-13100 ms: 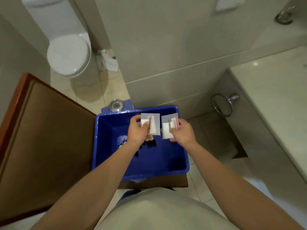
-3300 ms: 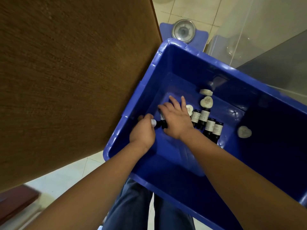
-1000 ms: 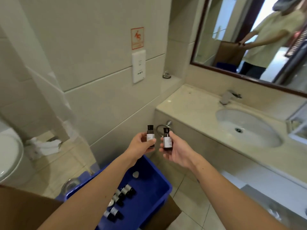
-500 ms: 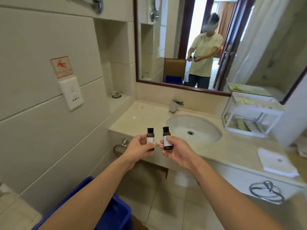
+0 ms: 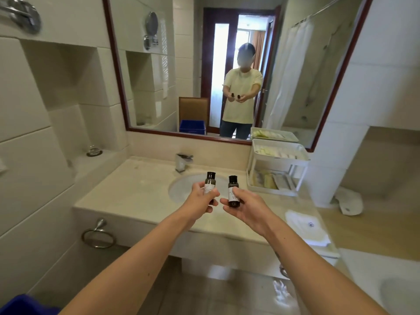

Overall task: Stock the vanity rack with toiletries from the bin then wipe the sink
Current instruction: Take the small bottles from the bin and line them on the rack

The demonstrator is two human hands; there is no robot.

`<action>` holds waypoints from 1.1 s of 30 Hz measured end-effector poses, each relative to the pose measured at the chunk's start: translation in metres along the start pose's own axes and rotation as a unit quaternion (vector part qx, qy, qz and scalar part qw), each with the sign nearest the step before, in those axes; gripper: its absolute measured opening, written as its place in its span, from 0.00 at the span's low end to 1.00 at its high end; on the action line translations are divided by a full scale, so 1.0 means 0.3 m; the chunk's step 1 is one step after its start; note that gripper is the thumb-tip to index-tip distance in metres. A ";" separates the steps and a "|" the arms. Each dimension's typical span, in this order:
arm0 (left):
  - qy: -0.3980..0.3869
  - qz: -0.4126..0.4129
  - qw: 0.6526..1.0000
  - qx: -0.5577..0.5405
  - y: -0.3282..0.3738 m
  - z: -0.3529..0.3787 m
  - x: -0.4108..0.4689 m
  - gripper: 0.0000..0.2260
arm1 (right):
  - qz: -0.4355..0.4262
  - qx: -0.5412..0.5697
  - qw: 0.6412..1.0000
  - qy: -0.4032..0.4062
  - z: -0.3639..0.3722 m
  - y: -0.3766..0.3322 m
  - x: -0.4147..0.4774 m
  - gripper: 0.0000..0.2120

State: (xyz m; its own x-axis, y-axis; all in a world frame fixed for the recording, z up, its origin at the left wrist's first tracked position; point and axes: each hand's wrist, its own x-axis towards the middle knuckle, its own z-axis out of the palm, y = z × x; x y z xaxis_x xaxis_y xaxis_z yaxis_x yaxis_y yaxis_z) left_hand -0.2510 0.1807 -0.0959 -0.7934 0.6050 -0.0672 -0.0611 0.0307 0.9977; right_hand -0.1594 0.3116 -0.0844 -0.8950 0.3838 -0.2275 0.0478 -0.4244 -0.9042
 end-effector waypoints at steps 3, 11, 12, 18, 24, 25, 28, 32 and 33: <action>-0.025 -0.014 0.999 -0.025 0.012 0.105 0.056 0.16 | -0.012 -0.039 0.999 0.022 -0.109 -0.053 0.013 0.08; -0.065 -0.027 0.997 -0.030 0.033 0.288 0.224 0.12 | -0.013 -0.068 0.997 0.038 -0.337 -0.180 0.101 0.10; -0.069 -0.023 0.997 -0.025 0.034 0.303 0.254 0.12 | -0.015 -0.076 0.996 0.039 -0.357 -0.196 0.117 0.09; -0.111 0.004 0.994 0.002 0.055 0.390 0.471 0.11 | -0.035 -0.108 0.992 0.056 -0.464 -0.304 0.270 0.09; -0.119 -0.007 0.992 -0.049 0.098 0.445 0.765 0.18 | -0.028 -0.069 0.995 0.068 -0.549 -0.416 0.524 0.13; -0.120 -0.006 0.991 -0.055 0.111 0.450 0.812 0.18 | -0.026 -0.065 0.995 0.075 -0.555 -0.437 0.567 0.13; -0.129 -0.006 0.990 -0.052 0.140 0.458 0.959 0.18 | -0.027 -0.042 0.994 0.100 -0.567 -0.498 0.694 0.11; -0.130 -0.021 0.990 -0.040 0.156 0.476 1.152 0.22 | -0.031 -0.041 0.990 0.129 -0.602 -0.566 0.850 0.08; -0.132 -0.026 0.990 -0.039 0.157 0.481 1.194 0.23 | -0.032 -0.042 0.989 0.137 -0.609 -0.578 0.885 0.07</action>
State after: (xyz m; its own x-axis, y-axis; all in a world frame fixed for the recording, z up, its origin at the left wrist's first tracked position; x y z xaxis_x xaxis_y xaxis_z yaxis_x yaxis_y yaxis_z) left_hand -0.4506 0.5137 -0.0711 -0.6020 0.7919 -0.1024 -0.1519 0.0123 0.9883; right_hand -0.3243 0.6371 -0.0540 -0.7447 0.6201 -0.2466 0.0416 -0.3257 -0.9446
